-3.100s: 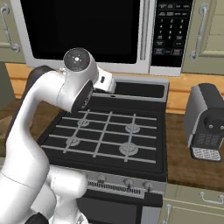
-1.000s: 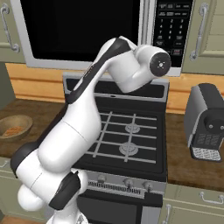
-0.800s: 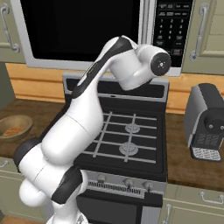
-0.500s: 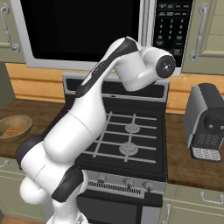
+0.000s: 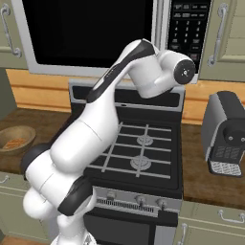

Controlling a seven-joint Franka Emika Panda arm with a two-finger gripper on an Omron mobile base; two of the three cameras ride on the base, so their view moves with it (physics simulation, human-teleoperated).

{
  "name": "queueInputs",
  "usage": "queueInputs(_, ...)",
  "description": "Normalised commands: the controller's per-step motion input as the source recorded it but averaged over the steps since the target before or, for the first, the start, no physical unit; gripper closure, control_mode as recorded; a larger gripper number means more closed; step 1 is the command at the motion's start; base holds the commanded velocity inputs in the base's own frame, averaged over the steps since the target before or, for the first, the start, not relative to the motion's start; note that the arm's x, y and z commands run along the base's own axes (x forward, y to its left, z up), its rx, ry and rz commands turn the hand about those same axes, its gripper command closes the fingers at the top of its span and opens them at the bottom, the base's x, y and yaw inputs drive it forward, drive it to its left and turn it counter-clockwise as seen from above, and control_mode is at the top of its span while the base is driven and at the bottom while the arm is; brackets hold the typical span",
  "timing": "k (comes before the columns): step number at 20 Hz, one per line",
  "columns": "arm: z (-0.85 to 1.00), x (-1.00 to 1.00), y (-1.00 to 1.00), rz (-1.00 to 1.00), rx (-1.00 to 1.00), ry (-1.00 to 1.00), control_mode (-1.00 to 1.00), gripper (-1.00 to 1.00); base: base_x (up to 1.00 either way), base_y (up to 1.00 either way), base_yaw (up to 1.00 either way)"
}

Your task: Open the microwave, place the bowl with waffle inside the microwave, then close the microwave door and turn it on.

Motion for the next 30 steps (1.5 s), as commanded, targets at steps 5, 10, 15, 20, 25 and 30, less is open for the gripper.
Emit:
queueInputs(5, 0.03, 0.38, -0.01, 0.00, 0.00, 0.07, -1.00, -1.00, 0.00, 0.00, 0.00)
queueInputs(10, -0.01, 0.46, 0.00, 0.05, 0.02, -0.01, -1.00, 1.00, 0.00, 0.00, 0.00)
queueInputs(15, -0.04, 0.34, 0.00, 0.00, 0.01, 0.01, -1.00, 1.00, 0.00, 0.00, 0.00)
queueInputs(20, 0.00, 0.03, 0.13, 0.00, 0.00, 0.00, -1.00, 1.00, 0.00, 0.00, 0.00)
queueInputs(25, 0.13, -0.68, 0.07, -0.07, 0.00, 0.04, -1.00, 1.00, 0.00, 0.00, 0.00)
queueInputs(30, 0.18, -1.00, 0.24, -0.12, -0.02, 0.02, -1.00, 1.00, 0.00, 0.00, 0.00)
